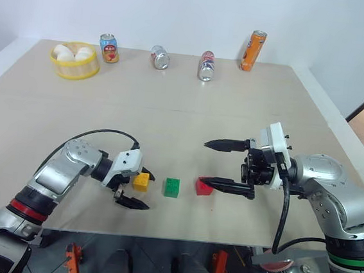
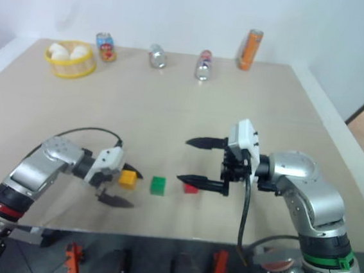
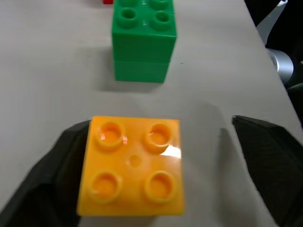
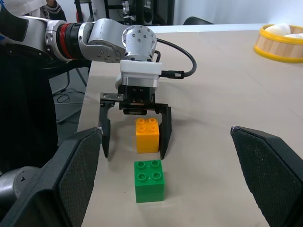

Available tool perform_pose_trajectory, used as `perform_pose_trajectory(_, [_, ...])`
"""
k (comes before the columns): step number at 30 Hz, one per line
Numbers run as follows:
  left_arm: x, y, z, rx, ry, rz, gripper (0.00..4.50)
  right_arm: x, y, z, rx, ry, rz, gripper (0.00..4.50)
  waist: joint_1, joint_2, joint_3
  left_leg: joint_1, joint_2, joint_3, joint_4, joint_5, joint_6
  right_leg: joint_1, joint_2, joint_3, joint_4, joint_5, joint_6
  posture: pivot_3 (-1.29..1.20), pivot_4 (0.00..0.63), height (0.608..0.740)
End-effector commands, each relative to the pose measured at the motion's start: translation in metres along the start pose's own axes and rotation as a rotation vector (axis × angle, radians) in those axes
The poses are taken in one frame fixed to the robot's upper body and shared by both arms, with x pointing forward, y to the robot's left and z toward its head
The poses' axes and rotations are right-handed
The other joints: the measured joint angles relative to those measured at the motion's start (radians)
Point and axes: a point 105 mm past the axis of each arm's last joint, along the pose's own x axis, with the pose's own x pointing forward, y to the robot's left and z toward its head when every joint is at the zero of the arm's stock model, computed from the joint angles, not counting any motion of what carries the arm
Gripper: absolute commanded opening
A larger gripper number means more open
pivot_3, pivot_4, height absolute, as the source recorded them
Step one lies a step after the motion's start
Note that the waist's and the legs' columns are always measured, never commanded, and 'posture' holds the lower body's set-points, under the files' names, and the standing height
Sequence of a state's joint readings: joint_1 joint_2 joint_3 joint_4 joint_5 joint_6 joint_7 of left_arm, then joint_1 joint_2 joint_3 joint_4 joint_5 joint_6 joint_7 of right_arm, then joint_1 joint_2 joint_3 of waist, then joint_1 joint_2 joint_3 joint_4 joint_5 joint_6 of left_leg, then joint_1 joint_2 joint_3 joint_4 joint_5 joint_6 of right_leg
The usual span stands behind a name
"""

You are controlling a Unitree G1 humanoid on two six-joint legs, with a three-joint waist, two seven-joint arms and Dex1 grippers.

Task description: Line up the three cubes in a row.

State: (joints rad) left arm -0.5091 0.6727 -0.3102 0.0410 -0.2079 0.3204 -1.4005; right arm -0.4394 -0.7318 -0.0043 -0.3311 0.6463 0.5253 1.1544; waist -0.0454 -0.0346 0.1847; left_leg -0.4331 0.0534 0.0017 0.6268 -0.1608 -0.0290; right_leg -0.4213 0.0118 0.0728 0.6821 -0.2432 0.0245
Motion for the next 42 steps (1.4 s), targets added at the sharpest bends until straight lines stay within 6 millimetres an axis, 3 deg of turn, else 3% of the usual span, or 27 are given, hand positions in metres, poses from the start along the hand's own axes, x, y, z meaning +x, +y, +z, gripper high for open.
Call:
perform_pose_trajectory(1, [0.0, 0.001, 0.002, -0.008, -0.016, 0.022, 4.47, -0.004, 0.001, 0.01, -0.047, -0.014, 0.001, 4.5, 0.0, 0.0, 0.0, 0.0, 0.0, 0.0, 0.001, 0.0, 0.0, 0.0, 0.0, 0.0, 0.0, 0.0, 0.0, 0.0, 0.15, 0.74])
perform_pose_trajectory(7, [-0.018, 0.003, 0.044, -0.065, -0.218, 0.052, 4.47, -0.009, 0.004, 0.013, -0.029, -0.032, 0.001, 4.5, 0.0, 0.0, 0.0, -0.003, -0.001, 0.0, 0.001, 0.0, 0.0, -0.002, 0.0, 0.001, 0.0, 0.001, 0.001, 0.0, 0.15, 0.74])
perform_pose_trajectory(11, [-0.06, -0.006, 0.099, -0.164, -0.503, 0.102, 4.47, -0.022, 0.006, 0.03, 0.009, -0.116, -0.01, 4.5, -0.001, 0.0, 0.0, -0.005, 0.0, -0.001, 0.0, 0.0, 0.0, -0.003, 0.0, 0.0, 0.0, 0.001, 0.006, 0.0, 0.15, 0.74])
perform_pose_trajectory(13, [-0.079, -0.006, 0.111, -0.191, -0.571, 0.187, 4.47, -0.029, 0.006, 0.038, 0.033, -0.163, -0.03, 4.5, -0.001, 0.0, 0.0, -0.004, 0.0, -0.002, -0.001, -0.001, 0.0, -0.003, 0.0, -0.001, 0.0, 0.001, 0.007, 0.0, 0.15, 0.74])
perform_pose_trajectory(16, [-0.11, 0.005, 0.115, -0.208, -0.626, 0.457, 4.47, -0.041, 0.005, 0.041, 0.093, -0.207, -0.097, 4.5, -0.001, 0.0, 0.0, -0.003, 0.0, -0.003, -0.003, -0.001, 0.0, -0.002, 0.001, -0.002, 0.0, 0.0, 0.006, 0.0, 0.15, 0.74])
perform_pose_trajectory(22, [-0.173, 0.017, 0.079, -0.182, -0.591, 1.103, 4.47, -0.067, -0.031, 0.007, 0.129, -0.199, -0.521, 4.5, -0.002, -0.001, 0.0, 0.002, -0.001, -0.002, -0.003, -0.001, 0.0, 0.002, 0.0, 0.0, 0.0, 0.0, 0.006, 0.0, 0.15, 0.74])
perform_pose_trajectory(24, [-0.18, 0.012, 0.07, -0.178, -0.579, 1.22, 4.47, -0.068, -0.035, -0.004, 0.155, -0.226, -0.62, 4.5, -0.001, -0.001, 0.0, 0.003, -0.001, -0.002, -0.003, -0.001, 0.0, 0.003, 0.0, 0.0, 0.0, -0.001, 0.004, 0.0, 0.15, 0.74])
perform_pose_trajectory(32, [-0.161, -0.018, 0.018, -0.245, -0.447, 1.244, 4.47, -0.068, -0.018, -0.046, 0.207, -0.138, -0.669, 4.5, -0.001, -0.001, 0.0, 0.003, -0.002, 0.002, -0.003, -0.001, -0.002, 0.003, -0.002, 0.004, -0.001, -0.002, 0.002, 0.0, 0.15, 0.74])
perform_pose_trajectory(37, [-0.148, -0.038, 0.004, -0.265, -0.38, 1.087, 4.47, -0.077, -0.012, -0.051, 0.222, -0.086, -0.624, 4.5, -0.001, -0.001, 0.0, 0.003, -0.002, 0.002, -0.003, -0.001, -0.002, 0.001, -0.002, 0.004, -0.002, -0.002, 0.0, 0.0, 0.15, 0.74])
perform_pose_trajectory(42, [-0.161, -0.04, 0.0, -0.251, -0.326, 1.053, 4.47, -0.085, -0.007, -0.054, 0.228, -0.04, -0.594, 4.5, -0.001, -0.001, 0.0, 0.003, -0.002, 0.001, -0.003, -0.001, -0.002, 0.0, -0.002, 0.004, -0.002, -0.003, -0.002, 0.0, 0.15, 0.74])
